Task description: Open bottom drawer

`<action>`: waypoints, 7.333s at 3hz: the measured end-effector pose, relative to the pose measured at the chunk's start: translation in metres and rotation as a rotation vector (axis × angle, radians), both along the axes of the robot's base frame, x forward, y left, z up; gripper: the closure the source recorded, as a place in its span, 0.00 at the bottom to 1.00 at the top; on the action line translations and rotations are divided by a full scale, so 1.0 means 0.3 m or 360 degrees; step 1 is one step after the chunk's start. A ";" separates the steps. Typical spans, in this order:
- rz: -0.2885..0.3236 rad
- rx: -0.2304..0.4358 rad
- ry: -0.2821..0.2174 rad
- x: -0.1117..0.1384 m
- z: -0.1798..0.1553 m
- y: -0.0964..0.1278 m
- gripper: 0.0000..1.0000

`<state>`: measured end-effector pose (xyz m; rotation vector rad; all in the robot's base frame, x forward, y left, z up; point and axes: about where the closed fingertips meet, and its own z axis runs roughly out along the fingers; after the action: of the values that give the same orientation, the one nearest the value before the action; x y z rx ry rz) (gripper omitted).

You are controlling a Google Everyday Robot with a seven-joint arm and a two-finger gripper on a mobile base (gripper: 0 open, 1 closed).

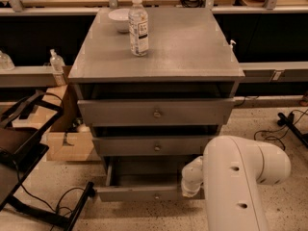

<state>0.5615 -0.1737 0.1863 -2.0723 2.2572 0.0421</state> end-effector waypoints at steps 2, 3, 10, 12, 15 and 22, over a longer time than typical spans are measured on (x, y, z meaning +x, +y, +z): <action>0.0000 0.0000 0.0004 -0.005 -0.001 0.000 0.58; 0.0000 0.0000 0.0004 -0.005 0.001 0.000 0.35; -0.0119 -0.0032 0.0162 -0.179 -0.026 -0.080 0.95; -0.0119 -0.0032 0.0162 -0.179 -0.018 -0.080 1.00; -0.0119 -0.0032 0.0162 -0.179 -0.011 -0.080 0.74; -0.0013 -0.0171 -0.0218 -0.012 0.391 -0.123 1.00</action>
Offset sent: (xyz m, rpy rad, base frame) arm 0.0000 0.0000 0.0009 0.0000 0.0000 0.0000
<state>0.5579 -0.2105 0.3037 -2.0467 2.2321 -0.2196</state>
